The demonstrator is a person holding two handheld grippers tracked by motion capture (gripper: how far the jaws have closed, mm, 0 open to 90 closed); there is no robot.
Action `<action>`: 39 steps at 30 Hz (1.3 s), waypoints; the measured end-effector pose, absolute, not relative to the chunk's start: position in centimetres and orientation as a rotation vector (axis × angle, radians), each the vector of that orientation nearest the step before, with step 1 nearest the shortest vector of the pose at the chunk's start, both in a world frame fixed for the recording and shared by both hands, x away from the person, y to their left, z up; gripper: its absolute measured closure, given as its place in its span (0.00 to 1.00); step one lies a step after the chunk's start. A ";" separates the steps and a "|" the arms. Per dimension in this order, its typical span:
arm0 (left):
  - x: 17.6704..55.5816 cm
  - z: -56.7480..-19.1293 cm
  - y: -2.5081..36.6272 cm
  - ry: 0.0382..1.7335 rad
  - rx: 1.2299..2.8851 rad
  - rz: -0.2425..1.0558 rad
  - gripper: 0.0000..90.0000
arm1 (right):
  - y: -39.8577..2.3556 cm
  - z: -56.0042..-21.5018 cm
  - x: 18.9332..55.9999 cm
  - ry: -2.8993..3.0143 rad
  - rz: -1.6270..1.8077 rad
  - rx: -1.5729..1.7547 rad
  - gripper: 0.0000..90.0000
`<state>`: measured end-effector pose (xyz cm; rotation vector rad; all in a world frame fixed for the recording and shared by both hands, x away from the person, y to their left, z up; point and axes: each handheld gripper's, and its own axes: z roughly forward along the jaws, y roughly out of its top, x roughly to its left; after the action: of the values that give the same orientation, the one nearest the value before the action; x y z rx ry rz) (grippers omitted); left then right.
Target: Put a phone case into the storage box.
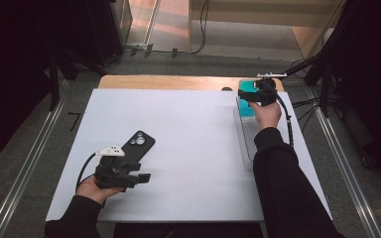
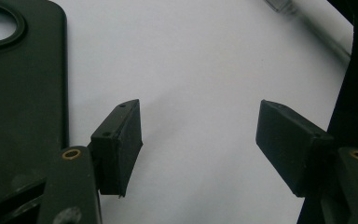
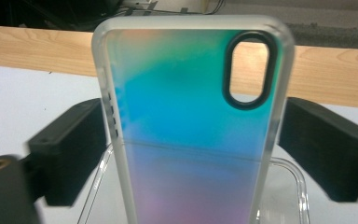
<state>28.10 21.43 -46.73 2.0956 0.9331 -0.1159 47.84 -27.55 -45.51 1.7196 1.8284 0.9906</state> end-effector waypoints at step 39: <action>28.5 -46.4 21.7 0.977 2.078 -0.142 0.35 | -23.9 -40.6 39.5 2.194 1.217 1.567 0.01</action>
<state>28.50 21.67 -46.39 2.0784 0.9775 -0.1422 39.51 -23.89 -40.58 1.5673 2.1937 1.2168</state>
